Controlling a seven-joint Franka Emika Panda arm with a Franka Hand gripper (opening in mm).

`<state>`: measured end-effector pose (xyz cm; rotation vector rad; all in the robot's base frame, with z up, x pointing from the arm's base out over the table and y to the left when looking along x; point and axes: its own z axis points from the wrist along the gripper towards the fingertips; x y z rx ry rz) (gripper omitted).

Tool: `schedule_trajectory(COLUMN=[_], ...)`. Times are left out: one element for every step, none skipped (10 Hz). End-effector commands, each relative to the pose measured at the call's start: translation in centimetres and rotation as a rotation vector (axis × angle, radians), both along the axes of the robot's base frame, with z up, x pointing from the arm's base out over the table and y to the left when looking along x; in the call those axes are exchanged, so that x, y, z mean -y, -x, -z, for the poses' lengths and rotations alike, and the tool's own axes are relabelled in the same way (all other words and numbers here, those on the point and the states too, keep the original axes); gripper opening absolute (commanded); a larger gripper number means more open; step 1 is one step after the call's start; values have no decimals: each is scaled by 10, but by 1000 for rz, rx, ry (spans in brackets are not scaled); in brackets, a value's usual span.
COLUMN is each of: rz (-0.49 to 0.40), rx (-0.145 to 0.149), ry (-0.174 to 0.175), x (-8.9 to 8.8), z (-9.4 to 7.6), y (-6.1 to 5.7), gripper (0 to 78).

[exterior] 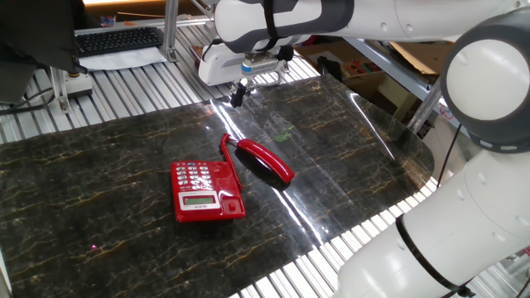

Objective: Place the handset of the telephone on the corresponding phone cradle

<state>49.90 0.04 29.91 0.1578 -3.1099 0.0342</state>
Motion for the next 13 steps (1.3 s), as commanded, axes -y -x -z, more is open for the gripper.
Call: schedule_trajectory(rz=[-79,-77,-77,-75,-78,-80,-79,-78,-77,-76,-72,-72,-70], rx=[-39,-51,-53,-52,-51,-50,-49,-48,-48,-48,-49,-49,-52], ry=[15,12,11,11,11,5,-4,-5,-6,-5,-5,-5,-8], x=[-3,-4,-4,-5,-5,-5,-5,-5,-5,-5,-5,-5,-5], z=[-8,-10,-12,-13,-13,-13,-13,-13,-13,-13,-13,-13,-13], y=[0,0,0,0,0,0,0,0,0,0,0,0,0], gripper=[0,0,0,0,0,0,0,0,0,0,0,0,0])
